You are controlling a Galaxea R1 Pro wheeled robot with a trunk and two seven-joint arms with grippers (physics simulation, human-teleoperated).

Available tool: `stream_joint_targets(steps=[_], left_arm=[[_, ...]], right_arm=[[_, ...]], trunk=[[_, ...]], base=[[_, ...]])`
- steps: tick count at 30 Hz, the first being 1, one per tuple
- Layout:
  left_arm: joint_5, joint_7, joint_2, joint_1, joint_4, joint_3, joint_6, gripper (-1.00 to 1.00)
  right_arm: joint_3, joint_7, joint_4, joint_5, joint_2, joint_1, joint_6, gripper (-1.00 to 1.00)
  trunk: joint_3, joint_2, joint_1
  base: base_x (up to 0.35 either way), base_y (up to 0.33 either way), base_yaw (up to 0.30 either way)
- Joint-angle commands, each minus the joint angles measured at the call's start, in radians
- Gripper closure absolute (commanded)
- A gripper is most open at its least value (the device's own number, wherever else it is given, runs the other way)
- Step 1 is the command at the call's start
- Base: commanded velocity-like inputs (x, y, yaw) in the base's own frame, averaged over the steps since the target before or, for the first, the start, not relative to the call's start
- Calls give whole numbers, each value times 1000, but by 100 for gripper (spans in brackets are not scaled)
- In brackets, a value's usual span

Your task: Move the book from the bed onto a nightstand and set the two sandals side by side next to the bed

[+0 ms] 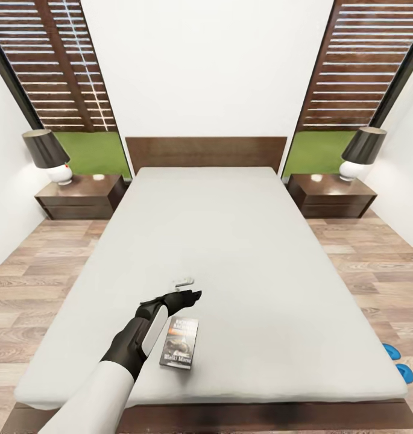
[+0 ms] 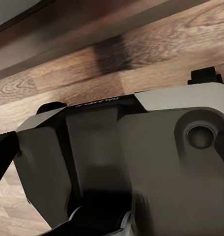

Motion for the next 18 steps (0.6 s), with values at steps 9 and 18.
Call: stream_joint_targets(steps=[9,18], left_arm=[[2,1,0,0,-1,1,3,-100],[2,1,0,0,-4,1,0,-100]], right_arm=[[-5,4,3,-3,-1,-1,2,-100],[-5,4,3,-3,-1,-1,2,-100]], trunk=[[-15,-1,0],[-29,-1,0]], base=[[0,0,0],[0,0,0]])
